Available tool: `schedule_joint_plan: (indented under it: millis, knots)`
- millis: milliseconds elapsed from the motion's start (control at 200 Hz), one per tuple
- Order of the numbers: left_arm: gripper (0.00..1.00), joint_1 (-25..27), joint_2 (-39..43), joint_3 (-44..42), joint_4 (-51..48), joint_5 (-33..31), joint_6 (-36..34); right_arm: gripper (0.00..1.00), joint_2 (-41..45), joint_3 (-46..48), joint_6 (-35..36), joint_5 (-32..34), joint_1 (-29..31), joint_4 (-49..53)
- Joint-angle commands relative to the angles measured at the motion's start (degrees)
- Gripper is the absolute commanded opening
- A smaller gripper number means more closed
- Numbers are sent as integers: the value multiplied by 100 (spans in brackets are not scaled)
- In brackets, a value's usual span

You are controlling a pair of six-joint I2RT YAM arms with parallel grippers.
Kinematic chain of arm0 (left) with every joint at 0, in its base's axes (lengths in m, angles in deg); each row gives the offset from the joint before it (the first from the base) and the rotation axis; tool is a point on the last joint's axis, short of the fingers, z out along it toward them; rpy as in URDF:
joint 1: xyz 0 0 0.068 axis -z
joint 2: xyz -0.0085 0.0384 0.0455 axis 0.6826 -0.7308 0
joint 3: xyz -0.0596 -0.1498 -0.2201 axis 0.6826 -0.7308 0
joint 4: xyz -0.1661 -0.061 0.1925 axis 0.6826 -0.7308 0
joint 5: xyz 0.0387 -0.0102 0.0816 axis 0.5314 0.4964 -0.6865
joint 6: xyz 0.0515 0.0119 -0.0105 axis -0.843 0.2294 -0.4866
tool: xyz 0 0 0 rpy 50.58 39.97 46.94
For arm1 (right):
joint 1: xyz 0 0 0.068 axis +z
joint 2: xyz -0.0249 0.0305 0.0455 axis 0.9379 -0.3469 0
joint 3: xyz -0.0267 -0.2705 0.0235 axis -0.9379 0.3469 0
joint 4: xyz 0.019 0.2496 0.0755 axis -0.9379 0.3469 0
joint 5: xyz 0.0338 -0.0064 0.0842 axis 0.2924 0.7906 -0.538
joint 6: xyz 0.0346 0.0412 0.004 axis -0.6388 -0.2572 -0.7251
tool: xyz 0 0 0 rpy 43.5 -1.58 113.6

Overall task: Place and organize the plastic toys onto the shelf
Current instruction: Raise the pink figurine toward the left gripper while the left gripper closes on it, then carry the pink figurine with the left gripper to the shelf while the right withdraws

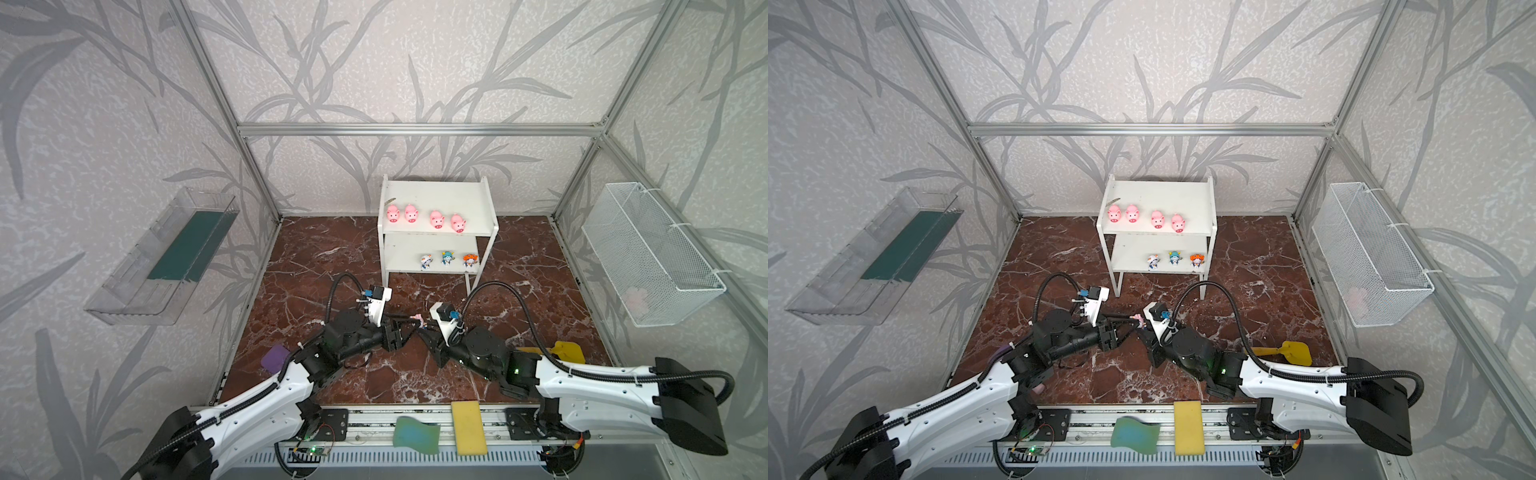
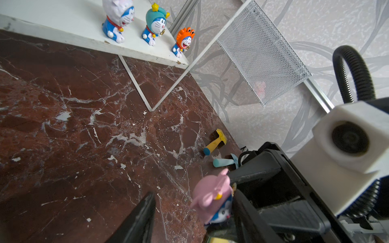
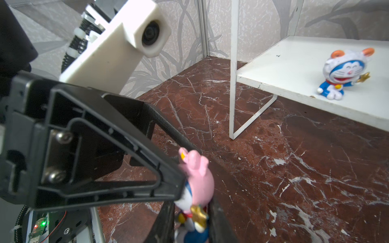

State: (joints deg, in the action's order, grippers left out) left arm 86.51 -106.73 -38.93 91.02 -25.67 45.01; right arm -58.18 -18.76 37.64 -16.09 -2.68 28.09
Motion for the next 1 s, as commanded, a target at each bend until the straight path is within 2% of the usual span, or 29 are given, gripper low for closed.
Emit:
schedule_joint_plan:
  millis: [0, 540, 680, 770, 995]
  knots:
    - [51, 22, -73, 105, 297, 164, 90, 3, 95, 28, 39, 90, -11, -336]
    - [24, 151, -388, 200, 638, 288, 286, 5, -49, 37, 28, 24, -13, -630]
    - [20, 146, -262, 249, 420, 130, 144, 18, -72, 71, 10, 18, -7, -612]
    - [18, 152, -106, 304, 146, -159, -8, 35, -43, 128, -14, -4, -6, -545]
    - [18, 136, 78, 818, -976, -928, -892, 66, 227, 309, -51, -33, -11, 0]
